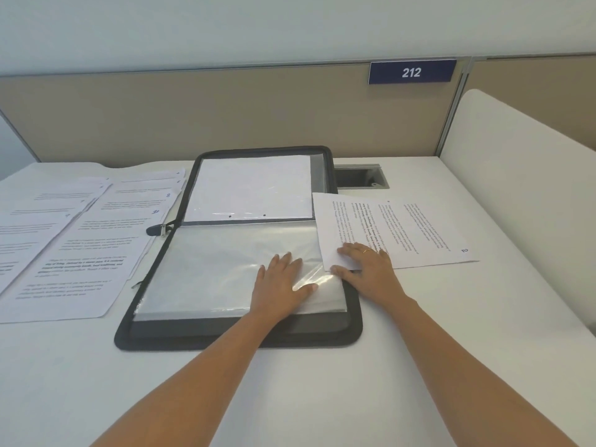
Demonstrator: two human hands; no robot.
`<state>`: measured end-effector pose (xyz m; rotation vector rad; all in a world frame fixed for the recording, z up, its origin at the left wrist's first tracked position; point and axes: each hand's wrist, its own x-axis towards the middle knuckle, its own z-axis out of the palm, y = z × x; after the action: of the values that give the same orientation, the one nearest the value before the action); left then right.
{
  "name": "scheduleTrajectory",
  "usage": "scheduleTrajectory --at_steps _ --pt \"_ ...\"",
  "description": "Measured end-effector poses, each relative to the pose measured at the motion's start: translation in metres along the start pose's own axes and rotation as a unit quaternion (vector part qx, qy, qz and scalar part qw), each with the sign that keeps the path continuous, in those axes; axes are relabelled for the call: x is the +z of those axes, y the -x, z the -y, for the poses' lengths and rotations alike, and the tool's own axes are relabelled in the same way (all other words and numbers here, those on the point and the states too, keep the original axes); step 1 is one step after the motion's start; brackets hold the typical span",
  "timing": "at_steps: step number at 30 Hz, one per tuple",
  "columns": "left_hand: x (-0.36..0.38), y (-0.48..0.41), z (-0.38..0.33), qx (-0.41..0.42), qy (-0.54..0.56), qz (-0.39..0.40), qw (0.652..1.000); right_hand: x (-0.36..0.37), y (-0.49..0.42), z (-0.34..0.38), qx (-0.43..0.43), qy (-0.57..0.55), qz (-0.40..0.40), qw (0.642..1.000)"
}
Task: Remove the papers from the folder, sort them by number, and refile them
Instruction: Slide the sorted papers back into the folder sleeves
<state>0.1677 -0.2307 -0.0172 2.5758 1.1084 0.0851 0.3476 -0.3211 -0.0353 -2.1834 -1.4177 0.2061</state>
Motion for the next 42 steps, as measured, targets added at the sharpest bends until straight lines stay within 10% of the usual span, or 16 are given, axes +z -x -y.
scheduleTrajectory --at_steps 10,28,42 --pt "-0.006 0.004 0.005 -0.023 0.095 -0.139 0.985 -0.003 -0.001 0.000 0.006 -0.016 0.043 0.999" --pt "-0.021 -0.003 -0.004 -0.075 0.267 -0.084 0.957 -0.010 0.005 0.004 0.073 -0.189 -0.140 0.969" --pt "-0.022 -0.035 -0.014 0.102 0.051 -0.013 0.993 -0.009 0.007 0.002 0.059 -0.160 -0.198 0.965"
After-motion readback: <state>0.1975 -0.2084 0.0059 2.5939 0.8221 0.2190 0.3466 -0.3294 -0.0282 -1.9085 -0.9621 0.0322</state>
